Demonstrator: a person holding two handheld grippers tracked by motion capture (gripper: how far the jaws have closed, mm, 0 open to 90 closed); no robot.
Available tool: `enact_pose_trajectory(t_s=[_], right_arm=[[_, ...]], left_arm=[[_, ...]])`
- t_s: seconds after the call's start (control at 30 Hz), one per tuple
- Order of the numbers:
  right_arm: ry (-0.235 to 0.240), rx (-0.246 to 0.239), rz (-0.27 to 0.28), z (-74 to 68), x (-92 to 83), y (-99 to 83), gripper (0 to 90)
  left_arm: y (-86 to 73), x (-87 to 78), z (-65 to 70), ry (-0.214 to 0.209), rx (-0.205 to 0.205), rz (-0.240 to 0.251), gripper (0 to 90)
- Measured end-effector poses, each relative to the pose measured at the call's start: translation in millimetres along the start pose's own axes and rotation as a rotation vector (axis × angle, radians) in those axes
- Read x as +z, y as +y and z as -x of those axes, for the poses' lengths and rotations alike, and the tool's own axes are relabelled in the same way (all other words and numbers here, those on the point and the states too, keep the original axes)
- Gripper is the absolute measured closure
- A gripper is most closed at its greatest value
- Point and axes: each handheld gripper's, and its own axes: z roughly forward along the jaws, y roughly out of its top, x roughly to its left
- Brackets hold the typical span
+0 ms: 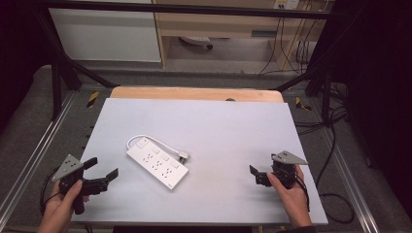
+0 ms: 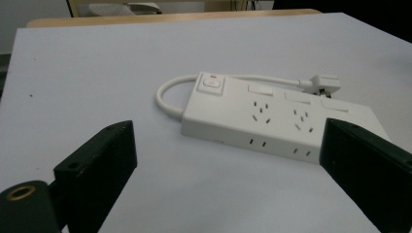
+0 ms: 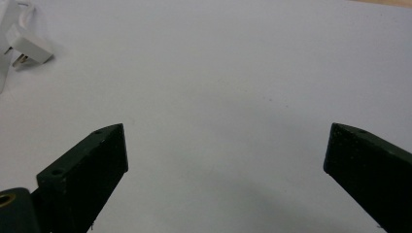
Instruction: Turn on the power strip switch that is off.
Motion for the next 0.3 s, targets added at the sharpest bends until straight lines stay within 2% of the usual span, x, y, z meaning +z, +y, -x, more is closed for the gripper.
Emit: enact_pose_trajectory(t_s=[0.17, 0.3], right_arm=[[-0.017, 0.004, -0.013, 1.5, 1.1, -0.7, 2.6], [-0.062, -0.012, -0.067, 5.1, 9.7, -2.6, 2.6]], left_arm=[[-10.5, 3.6, 3.0, -0.010, 0.019, -0.028, 6.5], [-13.2, 9.1, 6.4, -0.014, 0.042, -0.042, 6.8]])
